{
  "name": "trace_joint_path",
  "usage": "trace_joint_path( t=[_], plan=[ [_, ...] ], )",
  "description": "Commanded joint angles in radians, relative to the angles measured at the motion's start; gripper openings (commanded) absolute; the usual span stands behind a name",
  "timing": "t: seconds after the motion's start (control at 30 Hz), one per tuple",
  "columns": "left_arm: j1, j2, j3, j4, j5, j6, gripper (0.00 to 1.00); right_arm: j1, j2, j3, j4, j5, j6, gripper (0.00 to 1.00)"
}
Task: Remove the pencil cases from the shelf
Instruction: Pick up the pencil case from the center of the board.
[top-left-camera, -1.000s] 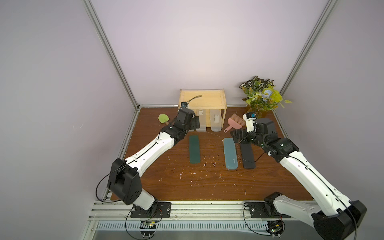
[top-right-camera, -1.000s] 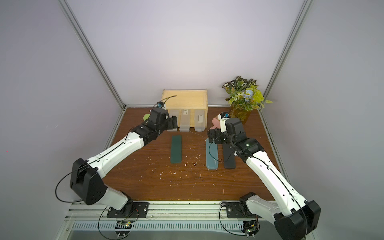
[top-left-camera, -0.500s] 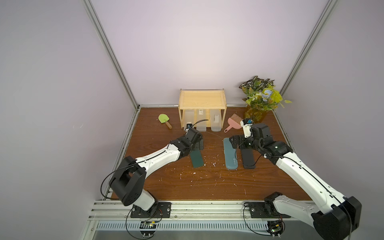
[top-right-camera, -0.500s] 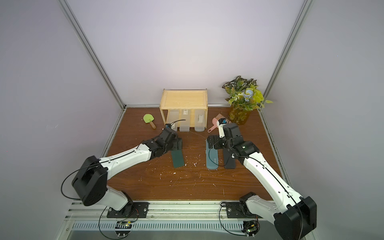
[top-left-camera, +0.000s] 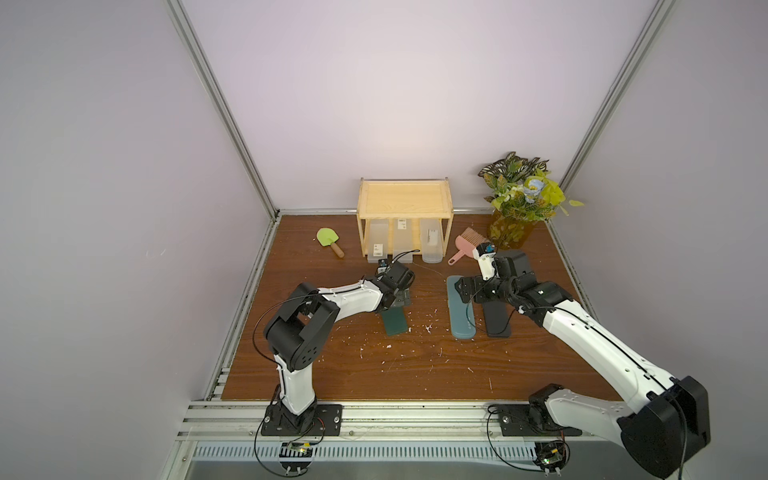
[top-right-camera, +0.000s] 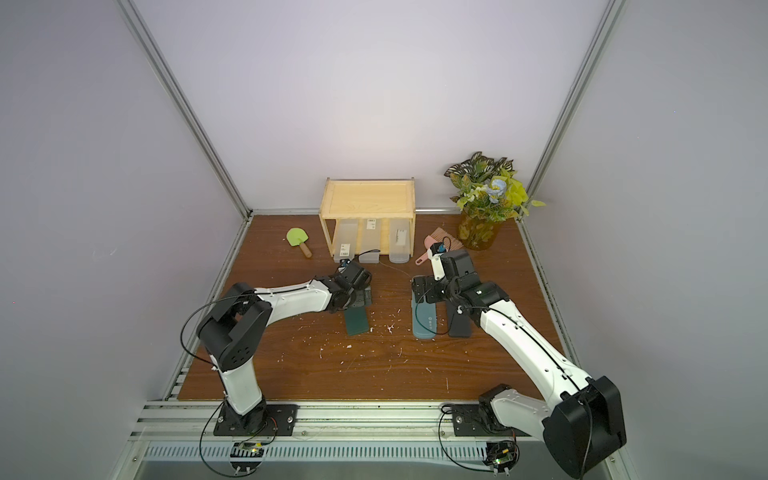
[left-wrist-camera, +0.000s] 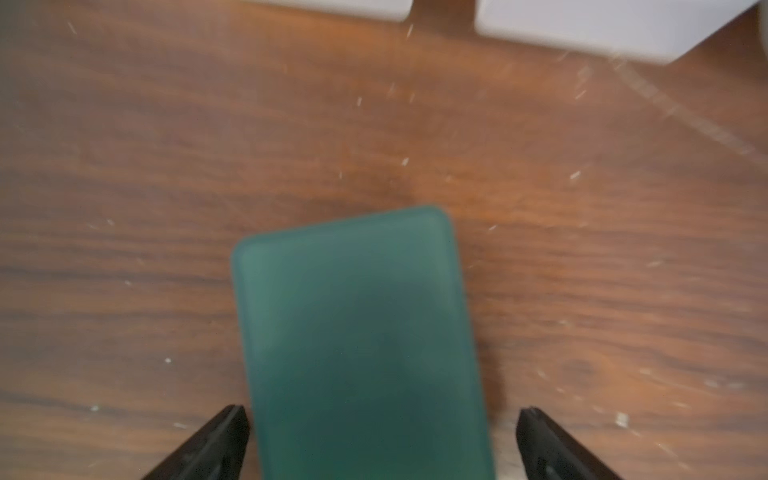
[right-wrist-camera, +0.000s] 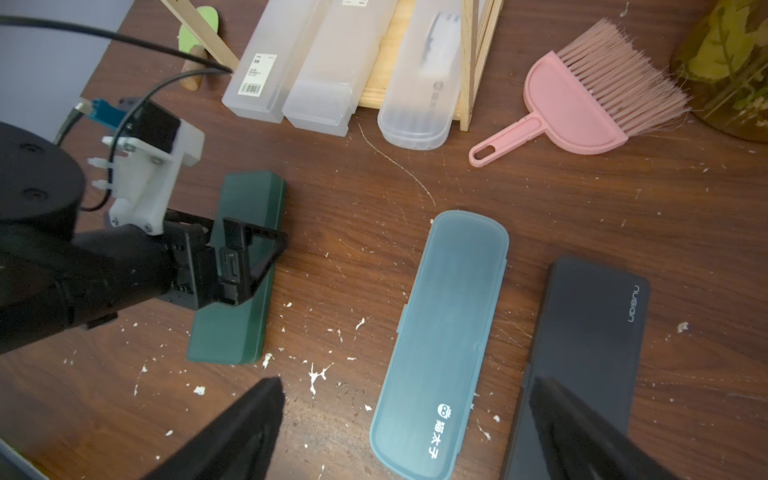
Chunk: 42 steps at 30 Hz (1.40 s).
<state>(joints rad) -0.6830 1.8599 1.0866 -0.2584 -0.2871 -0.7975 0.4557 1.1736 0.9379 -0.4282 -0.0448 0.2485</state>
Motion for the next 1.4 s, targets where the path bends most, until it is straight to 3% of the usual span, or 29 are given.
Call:
trace_joint_path(
  t=[0.0,0.13,0.3,0.53,0.63,0.73,0.8,0.9,1.0,1.17,1.2,1.37],
  plan=[
    [-0.013,0.018,0.009,-0.028,0.024,-0.029,0.99,-0.006,0.001,0.003,0.03,-0.027,-0.025,0.99],
    [-0.017,-0.001,-0.011,-0.028,0.021,-0.028,0.87,-0.009,0.004,0.001,0.032,-0.027,-0.025,0.99],
    [-0.016,-0.034,-0.033,-0.027,0.025,-0.024,0.56,-0.011,0.006,0.0,0.041,-0.038,-0.015,0.99],
    [-0.017,-0.116,-0.048,0.038,0.111,0.029,0.58,-0.011,0.006,-0.002,0.045,-0.062,-0.009,0.99],
    [-0.018,-0.222,-0.1,0.238,0.321,0.126,0.59,-0.023,-0.001,-0.009,0.083,-0.191,-0.008,0.99],
    [-0.019,-0.352,-0.198,0.534,0.548,0.167,0.6,-0.092,-0.033,-0.049,0.242,-0.553,0.068,0.99],
    [-0.018,-0.412,-0.244,0.738,0.706,0.18,0.6,-0.143,-0.058,-0.104,0.46,-0.834,0.194,0.99],
    [-0.011,-0.471,-0.31,1.003,0.874,0.134,0.61,-0.156,-0.084,-0.139,0.685,-1.014,0.344,0.99],
    [0.036,-0.472,-0.409,1.44,1.031,-0.066,0.62,-0.153,-0.108,-0.096,0.589,-1.017,0.287,0.99],
    [0.098,-0.315,-0.458,2.071,1.122,-0.46,0.64,-0.145,-0.187,-0.114,0.647,-1.015,0.315,0.99],
    [0.102,-0.27,-0.43,2.094,1.14,-0.527,0.65,-0.136,-0.206,-0.113,0.622,-0.995,0.282,0.99],
    [0.065,-0.2,-0.353,2.093,1.178,-0.537,0.65,-0.054,-0.255,-0.127,0.489,-0.854,0.123,0.99]
  ],
)
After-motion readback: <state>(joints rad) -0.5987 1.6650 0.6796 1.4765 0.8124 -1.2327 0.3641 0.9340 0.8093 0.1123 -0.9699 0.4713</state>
